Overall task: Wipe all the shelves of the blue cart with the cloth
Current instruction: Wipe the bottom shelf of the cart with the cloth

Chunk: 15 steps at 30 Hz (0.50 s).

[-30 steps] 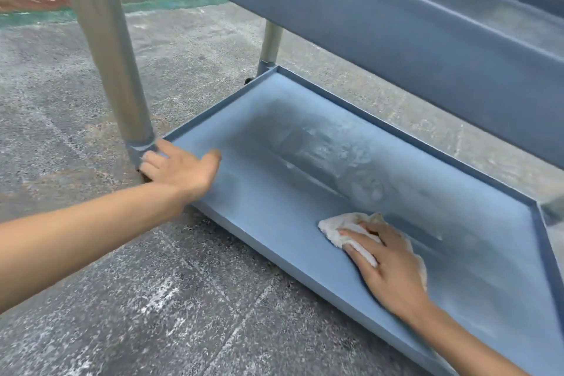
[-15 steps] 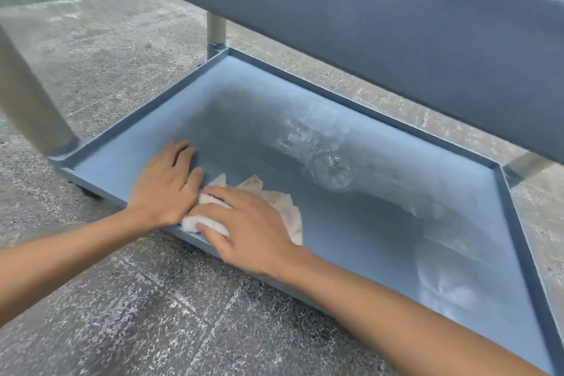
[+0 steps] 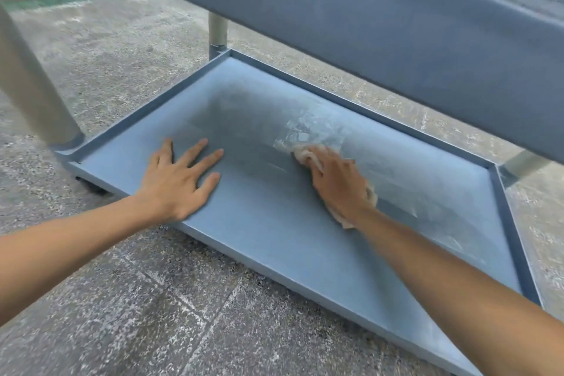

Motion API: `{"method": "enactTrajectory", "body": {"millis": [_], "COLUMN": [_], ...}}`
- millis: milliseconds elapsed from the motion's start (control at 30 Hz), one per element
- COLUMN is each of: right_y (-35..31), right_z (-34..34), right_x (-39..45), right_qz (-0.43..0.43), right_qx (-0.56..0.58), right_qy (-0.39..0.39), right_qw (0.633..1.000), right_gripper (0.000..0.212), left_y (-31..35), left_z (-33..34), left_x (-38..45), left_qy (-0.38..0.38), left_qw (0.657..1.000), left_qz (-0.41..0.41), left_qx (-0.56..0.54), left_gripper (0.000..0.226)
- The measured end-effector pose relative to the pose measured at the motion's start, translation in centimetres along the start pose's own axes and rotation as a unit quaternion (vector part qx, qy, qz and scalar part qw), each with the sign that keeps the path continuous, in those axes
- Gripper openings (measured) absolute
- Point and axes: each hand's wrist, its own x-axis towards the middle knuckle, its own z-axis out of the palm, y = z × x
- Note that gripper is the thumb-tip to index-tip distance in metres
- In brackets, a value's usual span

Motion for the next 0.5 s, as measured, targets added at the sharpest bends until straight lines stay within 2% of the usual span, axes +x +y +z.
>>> {"method": "enactTrajectory", "body": {"millis": [133, 267, 400, 467, 500], "right_y": [8.0, 16.4, 21.9, 22.6, 22.5], "right_z": [-2.1, -4.2, -5.3, -5.5, -5.5], "right_x": [-2.1, -7.0, -12.0, -12.8, -12.8], "right_qz": [0.107, 0.229, 0.313, 0.320, 0.316], "right_qx": [-0.015, -0.040, -0.039, -0.029, -0.019], "right_qy": [0.035, 0.058, 0.091, 0.104, 0.110], "right_qw": [0.994, 0.971, 0.944, 0.941, 0.942], "right_gripper": [0.038, 0.037, 0.040, 0.039, 0.038], "left_y": [0.9, 1.5, 3.7, 4.5, 4.6], "left_z": [-1.3, -2.5, -2.3, -1.9, -1.6], "left_x": [-0.1, 0.0, 0.4, 0.4, 0.2], "left_qy": [-0.009, 0.002, 0.003, 0.012, 0.017], "left_qw": [0.997, 0.994, 0.996, 0.997, 0.998], "left_qz": [0.012, 0.030, 0.003, 0.000, -0.002], "left_qx": [0.071, 0.104, 0.086, 0.073, 0.068], "left_gripper": [0.081, 0.087, 0.064, 0.053, 0.055]}}
